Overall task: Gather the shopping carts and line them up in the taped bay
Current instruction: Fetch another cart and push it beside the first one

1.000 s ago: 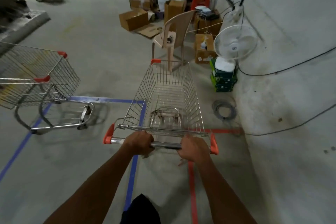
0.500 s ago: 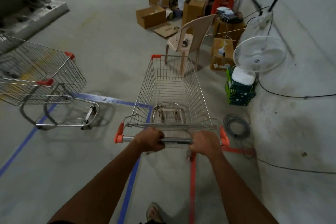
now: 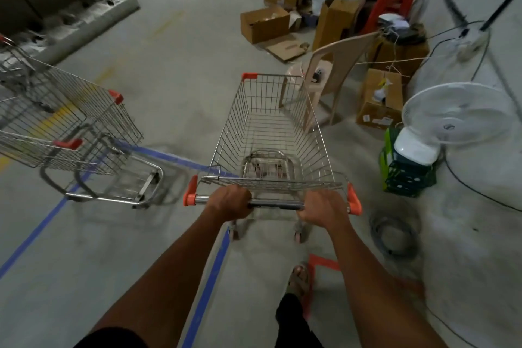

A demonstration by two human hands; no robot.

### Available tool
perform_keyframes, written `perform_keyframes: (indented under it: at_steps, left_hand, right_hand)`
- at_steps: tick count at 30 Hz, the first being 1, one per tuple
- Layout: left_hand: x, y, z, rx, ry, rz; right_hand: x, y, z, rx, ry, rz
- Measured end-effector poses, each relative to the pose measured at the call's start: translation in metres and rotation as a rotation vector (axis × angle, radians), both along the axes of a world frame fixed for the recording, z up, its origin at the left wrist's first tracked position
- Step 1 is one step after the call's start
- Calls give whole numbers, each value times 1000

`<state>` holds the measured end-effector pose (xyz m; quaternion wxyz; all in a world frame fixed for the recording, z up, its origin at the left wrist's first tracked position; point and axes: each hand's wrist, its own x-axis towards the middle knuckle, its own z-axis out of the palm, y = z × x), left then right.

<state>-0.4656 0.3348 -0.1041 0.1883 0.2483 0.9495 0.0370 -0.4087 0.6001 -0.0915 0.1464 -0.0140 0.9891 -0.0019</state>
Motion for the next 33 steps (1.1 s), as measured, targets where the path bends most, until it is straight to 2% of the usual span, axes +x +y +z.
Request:
perform_keyframes:
  at_steps: [4, 11, 18, 24, 31, 33]
  left_hand:
    - [-57, 25, 7, 9, 40, 48]
    - [-149, 57, 10, 28, -43, 162]
    - [-251, 75, 6, 33, -43, 238]
    - [-359, 72, 5, 20, -9, 321]
    - [-467, 53, 12, 6, -23, 390]
    - [-492, 45, 12, 4, -28, 396]
  right_hand:
    - [-73, 24, 5, 0, 25, 27]
    - [-194, 63, 11, -27, -48, 162]
    - [-326, 81, 6, 3, -13, 306]
    - [-458, 73, -4, 45, 39, 393]
    - [-576, 37, -11, -116, 122, 428]
    - [-609, 29, -18, -82, 131, 453]
